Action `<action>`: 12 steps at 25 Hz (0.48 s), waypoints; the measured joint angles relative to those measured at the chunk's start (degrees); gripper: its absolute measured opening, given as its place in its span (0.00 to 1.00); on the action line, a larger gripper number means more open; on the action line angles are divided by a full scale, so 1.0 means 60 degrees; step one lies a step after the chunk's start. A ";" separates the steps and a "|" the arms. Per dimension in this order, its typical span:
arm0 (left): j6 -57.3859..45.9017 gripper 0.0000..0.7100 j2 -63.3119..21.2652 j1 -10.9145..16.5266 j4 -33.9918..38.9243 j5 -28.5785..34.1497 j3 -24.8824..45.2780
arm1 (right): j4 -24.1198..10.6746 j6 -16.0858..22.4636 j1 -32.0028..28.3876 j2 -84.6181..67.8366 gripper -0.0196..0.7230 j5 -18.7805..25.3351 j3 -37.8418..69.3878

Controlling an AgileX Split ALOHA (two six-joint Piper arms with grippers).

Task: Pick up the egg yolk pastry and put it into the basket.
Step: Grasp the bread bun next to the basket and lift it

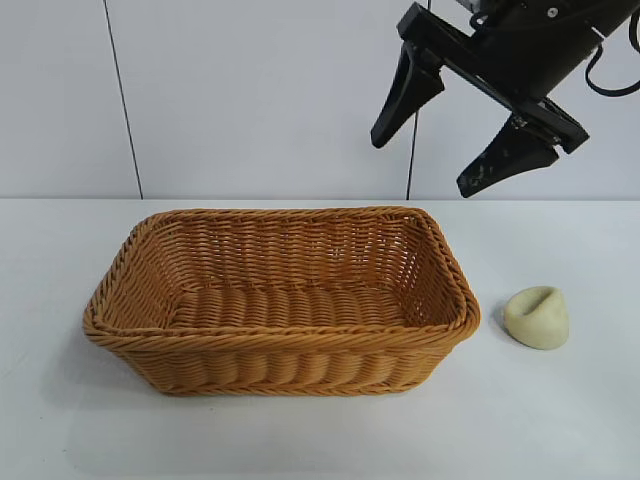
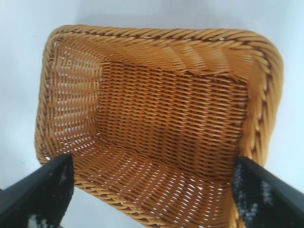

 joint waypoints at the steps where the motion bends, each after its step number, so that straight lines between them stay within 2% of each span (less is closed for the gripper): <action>1: 0.0000 0.98 -0.0010 0.0000 -0.0010 0.0000 0.0000 | -0.0284 0.0186 0.0000 0.0000 0.89 0.0000 0.0000; 5: 0.0000 0.98 -0.0020 0.0000 -0.0009 0.0000 0.0000 | -0.1841 0.0993 -0.0117 0.0000 0.89 0.0169 0.0000; 8: 0.0000 0.98 -0.0020 0.0000 -0.0009 0.0000 0.0000 | -0.2882 0.1492 -0.0687 0.0000 0.89 0.0510 0.0000; 12: 0.0000 0.98 -0.0028 0.0000 -0.0009 0.0000 0.0000 | -0.3263 0.1510 -0.1680 0.0000 0.89 0.0822 0.0000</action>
